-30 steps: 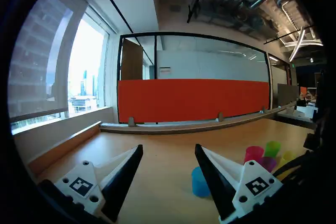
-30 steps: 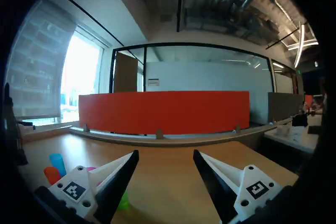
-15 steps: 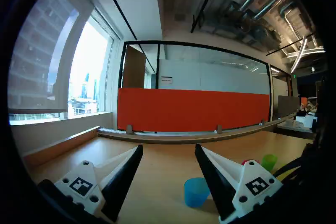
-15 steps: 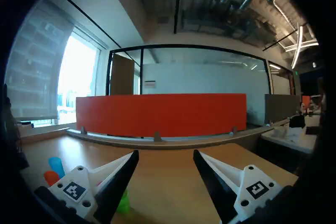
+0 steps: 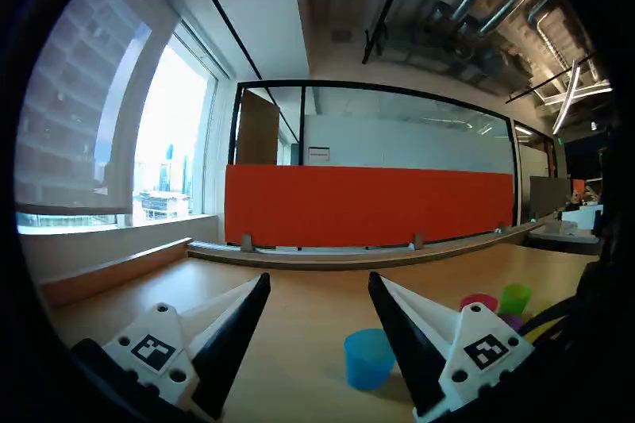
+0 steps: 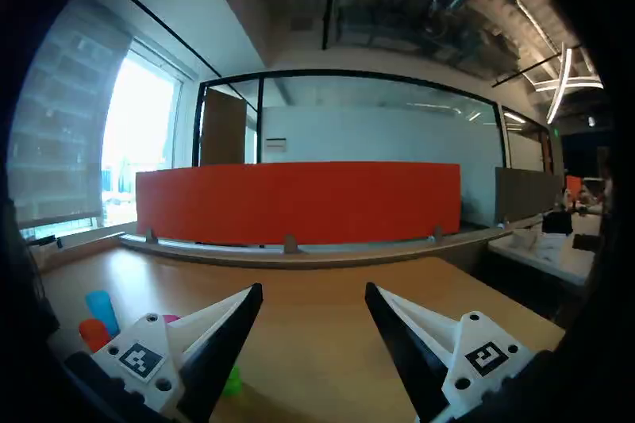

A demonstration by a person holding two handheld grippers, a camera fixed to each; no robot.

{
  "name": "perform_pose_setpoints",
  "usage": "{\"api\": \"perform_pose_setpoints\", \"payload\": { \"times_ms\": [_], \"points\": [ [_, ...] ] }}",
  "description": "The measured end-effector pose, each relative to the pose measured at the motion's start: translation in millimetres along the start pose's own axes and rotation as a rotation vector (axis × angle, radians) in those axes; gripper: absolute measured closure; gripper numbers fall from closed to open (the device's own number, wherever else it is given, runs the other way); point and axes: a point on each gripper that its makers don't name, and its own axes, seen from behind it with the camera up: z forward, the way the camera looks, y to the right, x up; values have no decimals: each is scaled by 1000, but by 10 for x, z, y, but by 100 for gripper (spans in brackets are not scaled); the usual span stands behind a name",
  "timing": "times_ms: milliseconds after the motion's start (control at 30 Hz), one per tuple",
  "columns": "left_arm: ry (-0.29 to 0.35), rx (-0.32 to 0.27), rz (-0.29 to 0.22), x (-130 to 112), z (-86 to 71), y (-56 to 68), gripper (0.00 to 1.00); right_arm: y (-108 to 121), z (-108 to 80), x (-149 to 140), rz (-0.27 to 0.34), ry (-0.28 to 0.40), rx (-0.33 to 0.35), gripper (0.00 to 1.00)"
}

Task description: Pour water

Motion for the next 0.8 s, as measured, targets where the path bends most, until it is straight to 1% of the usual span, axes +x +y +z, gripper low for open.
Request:
{"api": "perform_pose_setpoints", "payload": {
  "times_ms": [100,200,300,600,800],
  "points": [
    [0,-2,10,-64,7,9,9,-29,16,-8,7,-3,2,0],
    [0,1,20,-113,23,-20,9,-36,30,-40,12,-10,2,0],
    [3,9,25,-162,29,-45,9,-29,27,-58,10,-15,-1,0],
    [-11,9,35,-330,59,-41,8,11,16,-23,-5,-14,-12,0],
    [-16,14,39,-400,55,-64,9,10,22,-24,-12,-17,-12,0]
  ]
}}
